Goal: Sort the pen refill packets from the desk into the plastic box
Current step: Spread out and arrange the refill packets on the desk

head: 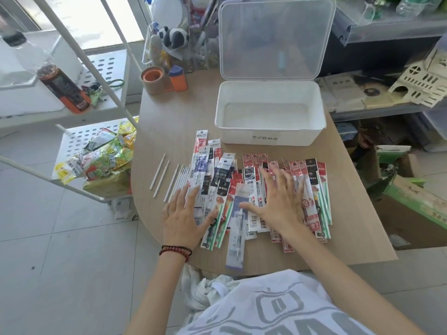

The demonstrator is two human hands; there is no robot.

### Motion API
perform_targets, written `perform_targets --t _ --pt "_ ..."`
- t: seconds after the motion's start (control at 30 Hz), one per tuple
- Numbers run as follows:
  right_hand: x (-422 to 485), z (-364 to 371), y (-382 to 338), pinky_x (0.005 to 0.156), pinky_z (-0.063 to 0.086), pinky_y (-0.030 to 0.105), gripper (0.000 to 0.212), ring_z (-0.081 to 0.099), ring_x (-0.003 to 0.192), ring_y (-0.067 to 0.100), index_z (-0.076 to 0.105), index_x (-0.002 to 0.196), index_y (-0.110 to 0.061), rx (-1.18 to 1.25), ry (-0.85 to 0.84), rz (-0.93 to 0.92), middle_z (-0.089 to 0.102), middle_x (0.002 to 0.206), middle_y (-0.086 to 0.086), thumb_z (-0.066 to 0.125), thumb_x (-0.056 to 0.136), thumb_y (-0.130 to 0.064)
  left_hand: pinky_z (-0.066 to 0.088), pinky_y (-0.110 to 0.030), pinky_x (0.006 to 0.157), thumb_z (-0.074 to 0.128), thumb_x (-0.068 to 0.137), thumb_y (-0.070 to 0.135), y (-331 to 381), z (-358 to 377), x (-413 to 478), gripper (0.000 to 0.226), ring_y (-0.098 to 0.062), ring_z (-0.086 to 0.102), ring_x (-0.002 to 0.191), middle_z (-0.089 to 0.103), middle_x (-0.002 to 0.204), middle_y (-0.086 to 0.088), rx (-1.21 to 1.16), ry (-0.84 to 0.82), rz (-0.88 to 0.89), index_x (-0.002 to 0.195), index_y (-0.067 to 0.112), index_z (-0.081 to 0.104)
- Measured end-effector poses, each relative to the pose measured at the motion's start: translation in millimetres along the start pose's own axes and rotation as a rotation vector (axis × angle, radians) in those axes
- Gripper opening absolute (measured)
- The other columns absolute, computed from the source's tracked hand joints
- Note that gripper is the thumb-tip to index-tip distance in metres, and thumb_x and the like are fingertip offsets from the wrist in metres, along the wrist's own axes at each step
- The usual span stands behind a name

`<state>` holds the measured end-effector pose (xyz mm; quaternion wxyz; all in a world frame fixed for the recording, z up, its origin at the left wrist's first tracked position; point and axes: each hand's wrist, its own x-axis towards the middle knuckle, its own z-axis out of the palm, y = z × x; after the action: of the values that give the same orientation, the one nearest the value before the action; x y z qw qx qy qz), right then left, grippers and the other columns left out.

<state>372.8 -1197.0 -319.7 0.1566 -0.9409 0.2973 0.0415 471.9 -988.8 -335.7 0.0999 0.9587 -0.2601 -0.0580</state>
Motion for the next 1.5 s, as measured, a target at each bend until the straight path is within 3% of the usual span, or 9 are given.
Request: perform_targets --t 0.27,0.37,0.5,0.63,0.77,0.93,1.17,1.33,1.5 --pt "13.5 -9.1 10.9 0.116 0.023 0.034 0.067 0.037 0.136 0.013 0.041 0.142 -0.025 0.081 0.092 -0.103 0.045 0.146 -0.006 0.054 0.087 -0.061 0.031 -0.043 0.106 0.033 0.081 0.074 25.6 -4.4 25.9 0.077 -0.018 0.041 0.129 0.042 0.142 0.003 -0.025 -0.027 -0.057 0.143 0.028 0.026" --pt "11.1 -12.5 19.9 0.114 0.029 0.035 0.057 0.044 0.131 0.011 0.048 0.137 -0.027 0.116 0.123 -0.135 0.052 0.139 -0.008 0.054 0.089 -0.057 0.034 -0.046 0.106 0.03 0.074 0.082 30.9 -8.8 28.2 0.091 -0.021 0.036 0.133 0.037 0.146 -0.002 -0.029 -0.01 -0.109 0.145 0.024 0.023" --pt "6.7 -15.4 30.2 0.107 0.038 0.033 0.048 0.052 0.121 0.01 0.055 0.129 -0.029 0.113 0.141 -0.17 0.06 0.129 -0.009 0.055 0.089 -0.055 0.024 -0.051 0.11 0.028 0.061 0.092 42.3 -17.2 32.9 0.115 -0.026 0.021 0.141 0.024 0.153 -0.005 -0.005 -0.104 -0.2 0.148 0.019 0.013" --pt "6.4 -11.9 35.2 0.105 0.038 0.031 0.045 0.051 0.121 0.008 0.055 0.128 -0.031 0.142 0.114 -0.159 0.059 0.129 -0.011 0.055 0.09 -0.054 0.027 -0.05 0.109 0.034 0.058 0.092 53.9 -19.0 35.9 0.12 -0.027 0.026 0.138 0.028 0.15 -0.006 0.046 -0.143 -0.209 0.148 0.015 0.012" --pt "11.2 -12.8 38.2 0.105 0.038 0.03 0.044 0.05 0.121 0.008 0.054 0.129 -0.031 0.151 0.087 -0.158 0.058 0.13 -0.012 0.054 0.091 -0.053 0.033 -0.048 0.105 0.045 0.066 0.083 60.8 -17.2 38.2 0.109 -0.027 0.033 0.133 0.034 0.145 -0.008 0.036 -0.153 -0.232 0.147 0.017 0.017" --pt "21.1 -10.0 37.9 0.106 0.038 0.028 0.042 0.05 0.12 0.006 0.054 0.129 -0.032 0.138 0.075 -0.175 0.058 0.129 -0.012 0.054 0.091 -0.052 0.045 -0.039 0.096 0.055 0.074 0.07 58.3 -16.4 44.5 0.08 -0.021 0.045 0.118 0.048 0.127 -0.004 -0.082 -0.112 -0.225 0.134 0.02 0.038" --pt "28.2 -4.4 36.7 0.106 0.041 0.032 0.044 0.05 0.12 0.005 0.052 0.128 -0.033 0.157 0.044 -0.17 0.057 0.129 -0.012 0.051 0.09 -0.053 0.047 -0.03 0.085 0.061 0.081 0.05 58.8 -22.4 48.7 0.052 -0.016 0.052 0.102 0.055 0.113 0.001 -0.25 -0.057 -0.267 0.12 0.019 0.049" --pt "29.7 -7.9 36.0 0.105 0.041 0.03 0.041 0.052 0.119 0.005 0.053 0.129 -0.032 0.169 0.033 -0.17 0.057 0.129 -0.012 0.054 0.091 -0.049 0.039 -0.022 0.063 0.064 0.082 0.042 60.4 -28.2 51.5 0.031 -0.012 0.053 0.076 0.057 0.089 0.005 -0.304 -0.009 -0.31 0.102 0.019 0.056" --pt "32.7 -11.9 34.8 0.106 0.04 0.031 0.039 0.052 0.118 0.006 0.054 0.127 -0.032 0.179 0.04 -0.179 0.058 0.128 -0.012 0.056 0.091 -0.047 0.036 -0.02 0.047 0.06 0.086 0.033 57.4 -28.5 54.3 0.019 -0.01 0.054 0.061 0.065 0.082 -0.004 -0.326 -0.025 -0.387 0.088 0.014 0.057"
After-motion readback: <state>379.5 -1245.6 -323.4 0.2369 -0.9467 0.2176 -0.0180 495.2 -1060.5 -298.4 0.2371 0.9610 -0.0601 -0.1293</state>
